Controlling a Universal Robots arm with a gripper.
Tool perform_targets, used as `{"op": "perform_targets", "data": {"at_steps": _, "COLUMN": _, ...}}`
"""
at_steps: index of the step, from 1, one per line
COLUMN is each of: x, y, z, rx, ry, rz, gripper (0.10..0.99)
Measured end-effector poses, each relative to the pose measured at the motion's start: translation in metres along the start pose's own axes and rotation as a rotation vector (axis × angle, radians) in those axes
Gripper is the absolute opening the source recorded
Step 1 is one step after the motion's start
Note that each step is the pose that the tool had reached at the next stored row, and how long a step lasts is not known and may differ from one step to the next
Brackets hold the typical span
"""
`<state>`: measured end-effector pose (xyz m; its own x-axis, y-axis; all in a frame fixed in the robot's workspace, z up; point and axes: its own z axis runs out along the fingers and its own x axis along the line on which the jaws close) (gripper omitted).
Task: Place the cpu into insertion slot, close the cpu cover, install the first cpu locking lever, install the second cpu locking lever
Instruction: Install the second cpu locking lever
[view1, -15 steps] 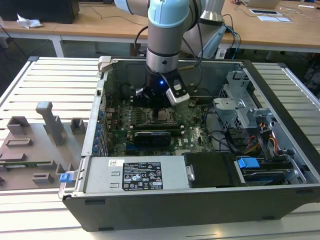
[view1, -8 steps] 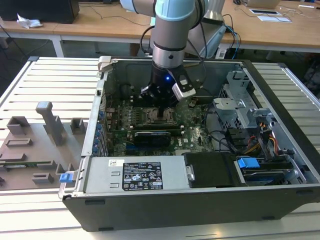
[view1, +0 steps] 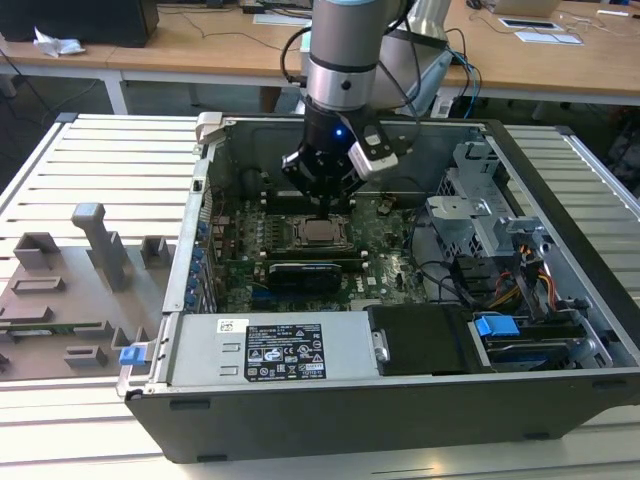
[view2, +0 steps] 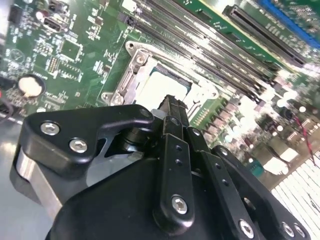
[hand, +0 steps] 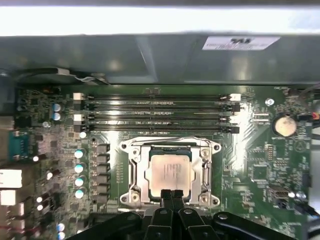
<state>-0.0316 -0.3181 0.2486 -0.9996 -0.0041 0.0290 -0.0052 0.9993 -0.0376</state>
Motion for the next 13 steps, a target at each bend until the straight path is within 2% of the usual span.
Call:
{"op": "perform_targets", "data": {"at_steps": 4, "x": 0.0005, "y": -0.0007, "z": -0.018, "rx": 0.0, "ry": 0.0, "rz": 0.0, "gripper": 0.106}}
{"op": "perform_targets", "data": {"at_steps": 13, "x": 0.0006, "y": -0.0007, "z": -0.0191, "rx": 0.0, "ry": 0.0, "rz": 0.0, "gripper": 0.106}}
